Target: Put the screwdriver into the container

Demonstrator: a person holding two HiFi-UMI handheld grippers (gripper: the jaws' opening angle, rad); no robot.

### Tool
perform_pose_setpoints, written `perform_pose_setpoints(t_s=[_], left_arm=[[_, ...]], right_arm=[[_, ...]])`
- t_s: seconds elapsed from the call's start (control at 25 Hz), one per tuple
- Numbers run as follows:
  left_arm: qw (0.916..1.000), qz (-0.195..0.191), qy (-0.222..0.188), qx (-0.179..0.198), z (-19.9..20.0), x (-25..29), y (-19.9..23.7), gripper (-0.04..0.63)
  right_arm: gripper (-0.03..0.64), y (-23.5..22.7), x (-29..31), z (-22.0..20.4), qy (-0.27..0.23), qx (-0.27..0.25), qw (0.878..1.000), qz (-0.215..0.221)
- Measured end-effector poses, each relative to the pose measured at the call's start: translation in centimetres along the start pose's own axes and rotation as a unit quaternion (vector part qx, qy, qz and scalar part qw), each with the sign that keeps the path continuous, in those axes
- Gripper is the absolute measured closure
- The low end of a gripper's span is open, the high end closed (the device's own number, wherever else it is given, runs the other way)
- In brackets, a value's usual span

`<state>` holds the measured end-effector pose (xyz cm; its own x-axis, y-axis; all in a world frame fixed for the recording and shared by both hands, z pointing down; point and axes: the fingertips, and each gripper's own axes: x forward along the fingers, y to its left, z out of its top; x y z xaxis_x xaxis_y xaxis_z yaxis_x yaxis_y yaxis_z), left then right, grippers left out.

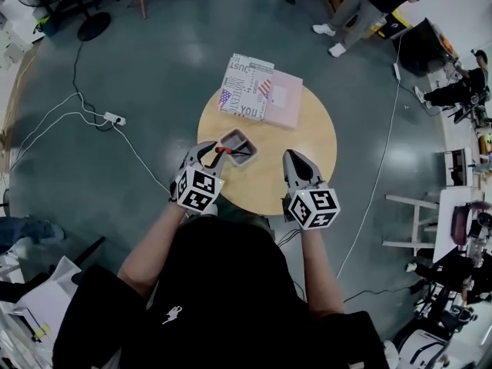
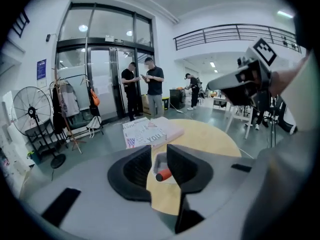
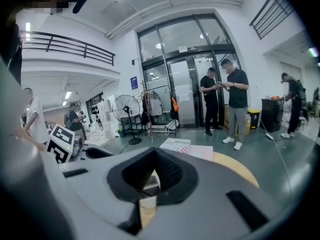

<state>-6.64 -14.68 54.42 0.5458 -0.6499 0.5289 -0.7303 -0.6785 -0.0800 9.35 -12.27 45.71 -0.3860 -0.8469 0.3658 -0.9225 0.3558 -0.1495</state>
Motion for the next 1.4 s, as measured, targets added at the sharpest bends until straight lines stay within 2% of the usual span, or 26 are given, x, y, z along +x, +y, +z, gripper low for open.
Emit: perform_pose_setpoints(t_s=[0.36,0.64,0.8,1.04,1.4], left_arm=[[0.996,0.029,-0.082,-0.019,5.4,-3.4,3.2,0.567],[0.9871,0.036,-0.155,-0.019,10.5,-6.8,4.3,0.581],[0.9824,0.04,-0.181,-0.018,12.2,-8.5,4.3,0.591],[0.978,0.048,-0.201,-0.025,13.6,-10.0,4.8,0.592],[0.9791,0.057,-0.192,-0.033,12.4,-10.0,4.9,0.592]], right_arm=[[0.615,1.9,-0.8,3.1,-0.04,-0.035,0.999,-0.001],[0.615,3.1,-2.3,7.1,-0.089,-0.047,0.995,-0.001],[0.615,3.7,-3.3,9.1,-0.116,-0.05,0.992,-0.007],[0.615,3.7,-4.2,9.7,-0.129,-0.045,0.991,-0.012],[0.615,3.9,-4.6,8.6,-0.12,-0.039,0.992,-0.013]])
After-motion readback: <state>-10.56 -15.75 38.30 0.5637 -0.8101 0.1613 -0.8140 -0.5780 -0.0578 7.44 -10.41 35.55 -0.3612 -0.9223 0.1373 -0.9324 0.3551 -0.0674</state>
